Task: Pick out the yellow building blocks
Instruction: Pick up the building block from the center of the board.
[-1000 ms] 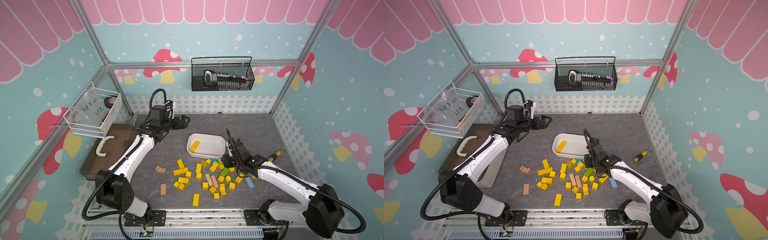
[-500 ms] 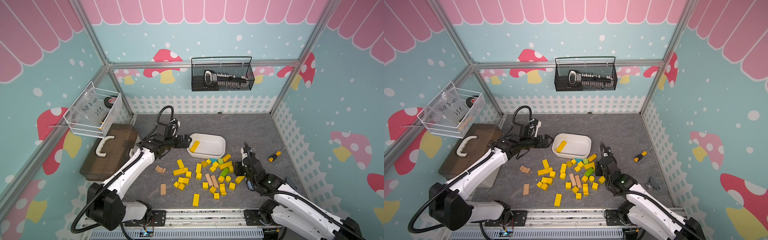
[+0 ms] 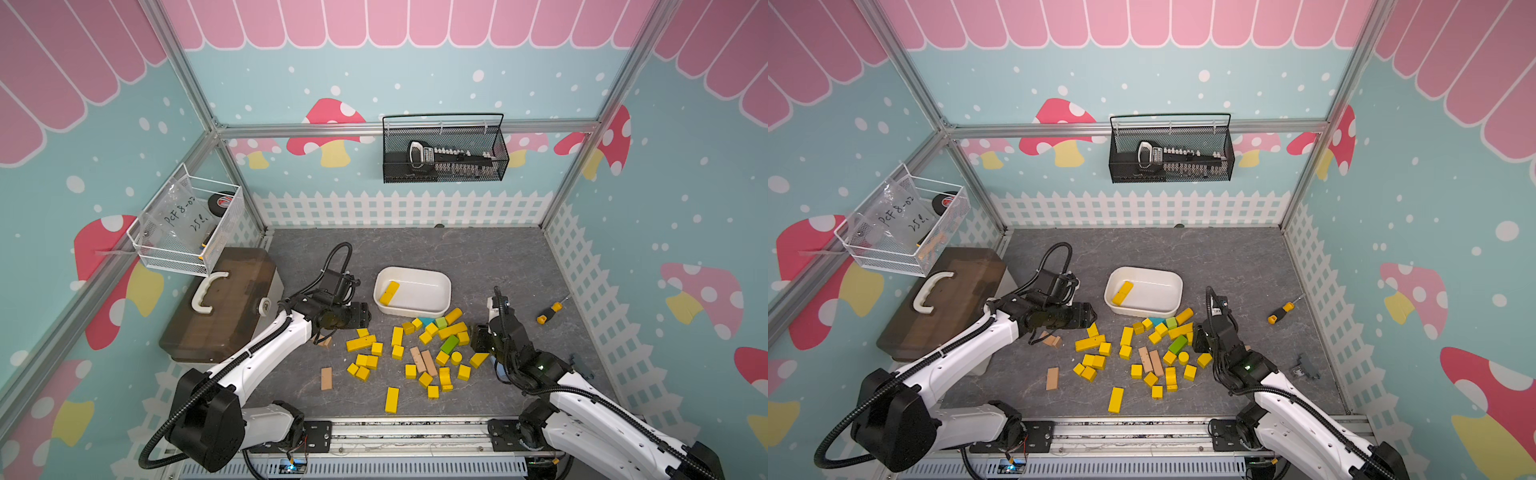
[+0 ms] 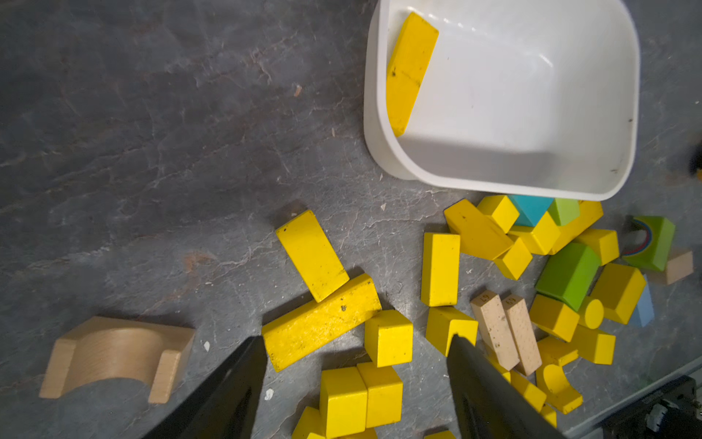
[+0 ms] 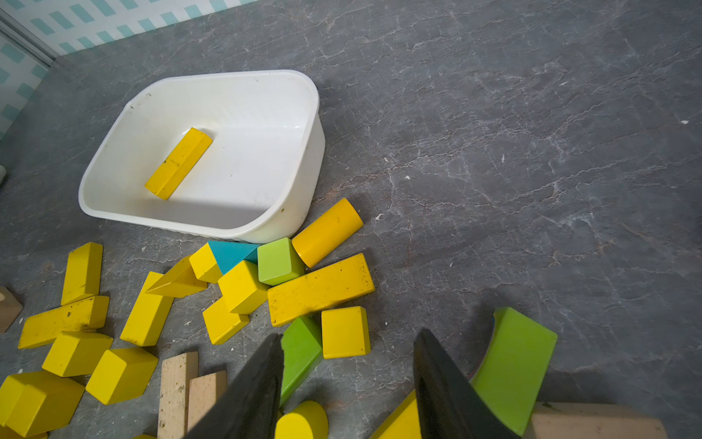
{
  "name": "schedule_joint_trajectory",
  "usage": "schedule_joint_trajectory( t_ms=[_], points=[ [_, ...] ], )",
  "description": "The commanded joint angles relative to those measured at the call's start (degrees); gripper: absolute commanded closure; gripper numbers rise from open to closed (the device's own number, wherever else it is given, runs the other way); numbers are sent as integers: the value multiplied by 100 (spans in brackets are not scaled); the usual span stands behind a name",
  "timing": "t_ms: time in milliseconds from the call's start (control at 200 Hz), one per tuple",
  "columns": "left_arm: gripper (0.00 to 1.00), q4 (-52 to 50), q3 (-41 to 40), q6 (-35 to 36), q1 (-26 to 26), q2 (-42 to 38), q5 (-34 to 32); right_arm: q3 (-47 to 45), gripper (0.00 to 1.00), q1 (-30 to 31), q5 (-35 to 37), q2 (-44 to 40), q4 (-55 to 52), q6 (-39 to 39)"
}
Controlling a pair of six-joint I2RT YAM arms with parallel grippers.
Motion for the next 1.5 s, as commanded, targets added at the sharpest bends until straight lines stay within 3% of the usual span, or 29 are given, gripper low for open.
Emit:
schedule_joint_trajectory(
  t_ms=[0,440,1006,1151,1331,1496],
  points=[
    [28,90,-130,-185,-21,289,-155,65,45,-52,-12,45,58,96],
    [31,552,180,-391,-212,1455,-370,-23,44,-118,-59,-137,59,111],
    [31,463,404,-295,-249,2149,-894,-73,44,-207,-144,-195,56,130],
    [39,455,443,-278,-243,2188,-949,-84,44,-237,-162,-216,55,138],
    [57,454,437,-252,-232,2185,-907,-94,44,-266,-192,-222,63,138],
    [62,429,404,-216,-214,2167,-906,-104,44,-274,-208,-228,55,147]
  ],
)
